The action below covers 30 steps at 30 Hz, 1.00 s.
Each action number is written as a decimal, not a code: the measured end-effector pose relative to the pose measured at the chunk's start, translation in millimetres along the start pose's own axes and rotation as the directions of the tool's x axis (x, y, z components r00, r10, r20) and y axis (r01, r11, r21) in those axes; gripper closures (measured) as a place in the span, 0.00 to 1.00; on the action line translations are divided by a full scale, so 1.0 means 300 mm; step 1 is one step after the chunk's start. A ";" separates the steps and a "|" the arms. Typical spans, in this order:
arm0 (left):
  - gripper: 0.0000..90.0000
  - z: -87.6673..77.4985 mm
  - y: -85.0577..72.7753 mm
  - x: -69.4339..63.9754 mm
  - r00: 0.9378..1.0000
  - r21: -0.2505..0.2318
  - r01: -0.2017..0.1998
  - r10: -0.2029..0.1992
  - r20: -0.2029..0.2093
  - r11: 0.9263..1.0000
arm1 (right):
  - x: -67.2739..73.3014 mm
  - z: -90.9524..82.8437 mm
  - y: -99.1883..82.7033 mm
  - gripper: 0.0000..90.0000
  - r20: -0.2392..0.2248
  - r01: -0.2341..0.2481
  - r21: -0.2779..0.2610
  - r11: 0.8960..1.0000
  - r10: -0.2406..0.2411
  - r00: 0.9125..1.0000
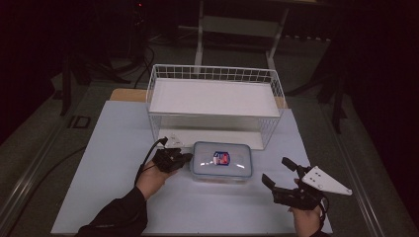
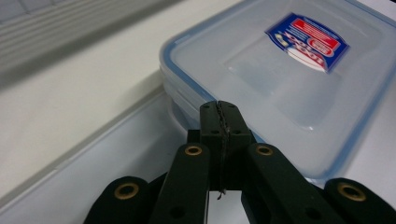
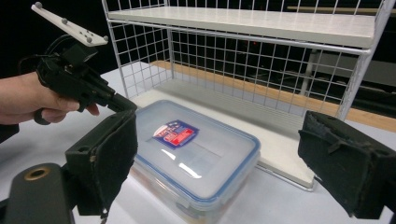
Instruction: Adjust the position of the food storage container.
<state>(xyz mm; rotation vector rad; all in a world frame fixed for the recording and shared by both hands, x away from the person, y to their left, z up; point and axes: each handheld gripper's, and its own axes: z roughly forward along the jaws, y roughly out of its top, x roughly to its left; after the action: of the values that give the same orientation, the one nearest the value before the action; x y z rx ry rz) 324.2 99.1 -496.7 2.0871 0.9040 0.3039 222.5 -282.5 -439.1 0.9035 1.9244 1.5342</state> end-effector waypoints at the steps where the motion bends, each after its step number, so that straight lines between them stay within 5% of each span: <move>1: 1.00 0.002 0.000 -0.004 1.000 0.000 -0.004 0.004 0.002 1.000 | 0.001 0.001 0.000 0.13 -0.001 -0.001 0.001 1.000 0.001 1.000; 12: 0.99 0.005 0.009 -0.037 1.000 0.017 -0.021 0.021 0.016 1.000 | 0.000 0.005 -0.002 0.13 0.000 0.003 0.006 1.000 -0.003 1.000; 18: 0.60 -0.048 0.031 -0.022 0.997 -0.045 0.043 -0.040 0.070 0.998 | 0.003 0.006 -0.002 0.13 0.001 0.009 0.008 1.000 -0.009 1.000; 20: 0.39 -0.076 0.031 -0.012 0.981 -0.078 0.076 -0.061 0.183 0.994 | 0.002 0.007 -0.002 0.13 0.001 0.008 0.007 1.000 -0.008 1.000; 22: 0.19 -0.086 0.031 -0.022 0.979 -0.075 0.086 -0.070 0.193 0.993 | 0.004 0.007 -0.001 0.13 0.003 0.013 0.009 1.000 -0.013 1.000; 25: 0.10 -0.091 0.028 -0.029 0.968 -0.084 0.103 -0.081 0.238 0.991 | 0.007 0.009 0.001 0.13 0.004 0.019 0.009 1.000 -0.019 1.000; 27: 0.01 -0.089 0.032 -0.032 0.972 -0.089 0.106 -0.085 0.219 0.990 | 0.012 0.010 0.004 0.13 0.013 0.026 0.004 1.000 -0.026 1.000; 30: 0.01 -0.092 0.047 -0.020 0.973 -0.124 0.123 -0.095 0.208 0.985 | 0.009 0.013 0.013 0.12 0.020 0.033 0.001 0.999 -0.033 0.999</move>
<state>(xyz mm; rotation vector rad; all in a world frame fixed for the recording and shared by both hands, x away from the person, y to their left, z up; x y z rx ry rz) 313.2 105.7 -467.9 1.8960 0.8480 0.0903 224.3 -277.6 -436.1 0.8793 1.9171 1.5001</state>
